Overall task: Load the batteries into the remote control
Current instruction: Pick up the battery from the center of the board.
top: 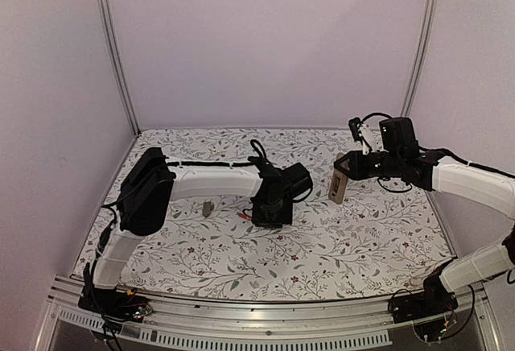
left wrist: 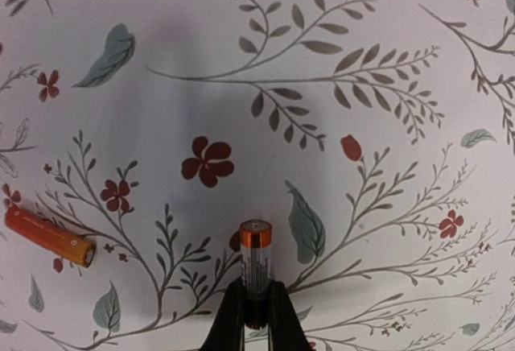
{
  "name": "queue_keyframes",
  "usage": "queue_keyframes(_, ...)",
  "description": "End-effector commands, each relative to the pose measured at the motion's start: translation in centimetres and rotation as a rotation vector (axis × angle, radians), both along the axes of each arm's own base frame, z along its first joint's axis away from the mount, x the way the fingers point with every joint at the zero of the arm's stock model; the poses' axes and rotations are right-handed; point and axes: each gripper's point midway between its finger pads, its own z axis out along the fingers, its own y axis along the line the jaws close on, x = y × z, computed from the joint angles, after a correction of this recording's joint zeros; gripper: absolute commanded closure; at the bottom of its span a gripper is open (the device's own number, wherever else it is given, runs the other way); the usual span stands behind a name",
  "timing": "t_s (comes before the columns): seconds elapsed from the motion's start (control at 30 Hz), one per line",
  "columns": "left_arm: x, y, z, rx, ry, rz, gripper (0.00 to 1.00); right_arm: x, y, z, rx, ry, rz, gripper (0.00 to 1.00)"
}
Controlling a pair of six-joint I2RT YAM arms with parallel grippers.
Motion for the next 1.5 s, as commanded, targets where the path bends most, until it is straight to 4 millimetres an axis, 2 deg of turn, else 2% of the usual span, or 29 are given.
queue_keyframes(0.0,-2.3,1.7,-3.2,0.130,0.081,-0.193,0.96,-0.5,0.1,1.3,0.054,-0.011,0.015,1.00)
queue_keyframes(0.13,-1.6,1.7,-3.4,0.167,0.065,-0.254,0.84,-0.4,0.1,1.5,0.063,-0.013,0.015,1.00)
queue_keyframes(0.23,-1.0,1.3,-3.2,0.168,0.047,-0.280,0.65,-0.3,0.1,1.4,0.071,-0.005,0.020,1.00)
queue_keyframes(0.27,-0.7,1.2,-3.1,0.170,0.039,-0.289,0.61,-0.3,0.1,1.5,0.074,-0.003,0.020,1.00)
queue_keyframes(0.33,-0.1,1.0,-2.8,0.167,0.021,-0.303,0.59,-0.3,0.1,1.5,0.080,0.000,0.022,1.00)
queue_keyframes(0.47,0.9,0.8,-2.4,0.153,0.009,-0.317,0.64,-0.3,0.0,1.4,0.088,0.006,0.021,1.00)
queue_keyframes(0.7,1.5,1.0,-3.0,0.185,-0.003,-0.350,0.74,-0.3,-0.3,1.8,0.110,0.008,0.020,1.00)
queue_keyframes(0.83,2.0,1.4,-3.5,0.212,-0.012,-0.351,0.76,-0.4,-0.4,1.8,0.124,0.016,0.024,1.00)
queue_keyframes(0.9,2.3,1.6,-3.5,0.216,-0.018,-0.353,0.81,-0.4,-0.4,1.8,0.135,0.020,0.029,1.00)
queue_keyframes(0.97,3.0,1.6,-2.7,0.211,-0.045,-0.356,0.92,-0.4,-0.4,1.9,0.151,0.022,0.041,1.00)
queue_keyframes(1.03,3.6,1.7,-1.0,0.179,-0.106,-0.367,1.00,-0.6,-0.1,2.0,0.179,0.017,0.064,1.00)
queue_keyframes(1.07,3.9,1.4,0.3,0.140,-0.153,-0.383,1.00,-0.6,0.1,2.4,0.207,0.003,0.078,1.00)
queue_keyframes(1.17,4.6,0.5,6.4,-0.006,-0.341,-0.430,1.00,-1.1,1.1,3.5,0.291,-0.021,0.146,1.00)
queue_keyframes(1.23,4.8,0.7,11.1,-0.106,-0.487,-0.428,1.00,-1.5,1.8,4.3,0.364,-0.029,0.184,1.00)
queue_keyframes(1.37,3.2,-0.3,19.9,-0.417,-0.757,-0.504,1.00,-2.2,2.8,5.9,0.511,-0.056,0.241,1.00)
queue_keyframes(1.47,1.3,-1.4,24.7,-0.587,-0.880,-0.593,1.00,-2.7,3.1,7.0,0.604,-0.069,0.265,1.00)
